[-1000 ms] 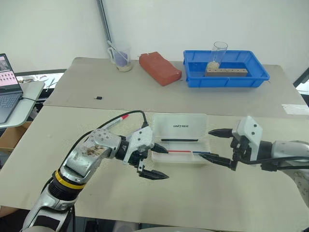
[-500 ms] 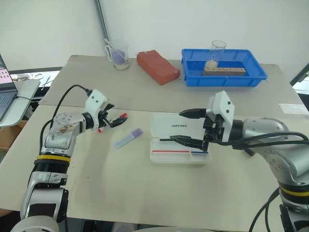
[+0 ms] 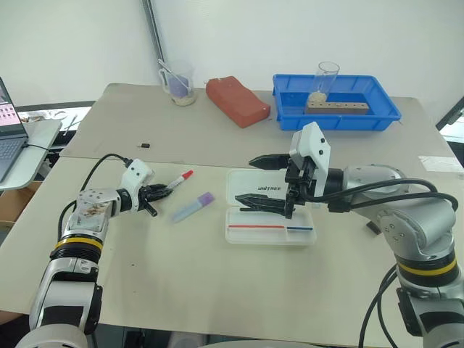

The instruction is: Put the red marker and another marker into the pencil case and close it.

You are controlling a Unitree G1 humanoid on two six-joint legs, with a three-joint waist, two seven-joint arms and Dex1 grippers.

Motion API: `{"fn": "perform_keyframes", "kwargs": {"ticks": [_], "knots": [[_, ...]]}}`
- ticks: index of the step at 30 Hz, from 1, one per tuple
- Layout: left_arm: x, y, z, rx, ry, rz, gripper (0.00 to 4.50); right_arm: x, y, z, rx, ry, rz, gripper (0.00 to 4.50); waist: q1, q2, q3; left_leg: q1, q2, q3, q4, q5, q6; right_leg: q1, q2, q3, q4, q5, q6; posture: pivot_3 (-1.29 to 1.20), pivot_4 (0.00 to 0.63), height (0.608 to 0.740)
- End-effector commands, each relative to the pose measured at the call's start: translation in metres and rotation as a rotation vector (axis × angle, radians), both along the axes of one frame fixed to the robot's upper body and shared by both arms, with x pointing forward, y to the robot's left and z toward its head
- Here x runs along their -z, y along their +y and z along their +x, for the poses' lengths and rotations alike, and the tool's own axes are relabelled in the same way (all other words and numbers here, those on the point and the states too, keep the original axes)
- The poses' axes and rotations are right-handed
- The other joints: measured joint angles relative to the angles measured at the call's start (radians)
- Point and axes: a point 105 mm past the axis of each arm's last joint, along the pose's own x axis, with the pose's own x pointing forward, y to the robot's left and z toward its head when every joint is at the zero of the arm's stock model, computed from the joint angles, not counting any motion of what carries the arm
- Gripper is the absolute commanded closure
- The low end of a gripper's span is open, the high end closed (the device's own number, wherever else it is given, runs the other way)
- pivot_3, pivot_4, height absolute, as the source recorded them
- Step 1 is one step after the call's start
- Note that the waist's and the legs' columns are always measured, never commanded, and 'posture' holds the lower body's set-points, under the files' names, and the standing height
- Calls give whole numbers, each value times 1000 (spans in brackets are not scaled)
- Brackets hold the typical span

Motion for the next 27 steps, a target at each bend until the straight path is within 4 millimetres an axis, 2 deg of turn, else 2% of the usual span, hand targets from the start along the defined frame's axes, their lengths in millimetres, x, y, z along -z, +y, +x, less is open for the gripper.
{"fn": "perform_keyframes", "kwargs": {"ticks": [1, 2, 4, 5, 7, 9, 12, 14, 15, 16, 18, 23, 27], "knots": [[-30, 6, 9, -57, -89, -41, 4349, -14, -2, 1, 9, -68, 13, 0, 0, 0, 0, 0, 0, 0, 0, 0, 0, 0, 0, 0, 0, 0, 0, 0, 150, 740], [-46, 3, 12, -58, -129, -59, 4349, -11, -5, 1, 14, -63, 2, 0, 0, -1, 0, -1, 0, 0, 0, 0, 0, -1, 0, 0, 0, 0, 0, 0, 150, 740], [-82, -17, 10, 27, -219, -66, 4349, -2, -16, -1, 35, -49, -40, 0, 4, -1, 1, -2, 0, 0, 0, 0, 0, -1, 0, 0, 0, 0, 0, 0, 150, 740], [-101, -33, 6, 97, -259, -64, 4349, 4, -23, -1, 51, -41, -65, 0, 10, -2, 1, -2, 0, 0, 0, 0, 0, -1, 0, -1, 0, 0, 0, 0, 150, 740], [-124, -68, -9, 253, -298, -49, 4349, 14, -37, -4, 81, -24, -111, 0, 18, -3, 1, -3, 0, 0, 1, 0, 0, -1, -1, -3, -2, 0, 1, 0, 150, 740], [-136, -99, -23, 386, -318, -24, 4349, 21, -49, -7, 107, -10, -145, 0, 24, -2, 0, -4, -1, 1, 1, 0, 0, 1, -2, -3, -3, 0, 1, 0, 150, 740], [-140, -128, -39, 506, -318, -12, 4349, 25, -58, -13, 122, 11, -168, 0, 17, 2, -2, -3, -2, 1, 2, 0, 0, 2, -2, 0, -3, 0, 2, 0, 150, 740], [-140, -151, -50, 590, -316, -26, 4349, 27, -67, -18, 135, 32, -193, 0, 10, 2, -2, -2, -2, 1, 2, 0, 0, 2, -1, 1, -3, 0, 2, 0, 150, 740], [-134, -164, -56, 637, -300, -40, 4349, 29, -72, -24, 136, 52, -214, 0, 6, 2, -1, -2, -2, 0, 1, 0, 0, 2, 0, 1, -3, -1, 3, 0, 150, 740], [-114, -179, -62, 704, -273, -21, 4349, 32, -78, -30, 148, 80, -231, 0, 5, 2, -1, -2, -2, -1, 1, 0, 0, 2, 1, 1, -3, -1, 2, 0, 150, 740], [-88, -196, -69, 773, -228, -2, 4349, 36, -85, -37, 165, 107, -250, 0, 4, 1, -1, -2, -1, -2, 1, 0, 0, 4, 2, 1, -4, -1, 2, 0, 150, 740], [-52, -218, -71, 829, -169, 47, 4349, 39, -93, -35, 269, 98, -232, 0, -4, -1, 1, -1, -2, -3, 3, 0, 0, 2, 3, 3, -3, -1, 3, 0, 150, 740], [-35, -224, -69, 842, -155, 102, 4349, 44, -94, -36, 306, 95, -232, 0, -1, -1, 0, -1, -3, -4, 3, 0, 0, 3, 3, 4, -4, -2, 5, 0, 150, 740]]}}
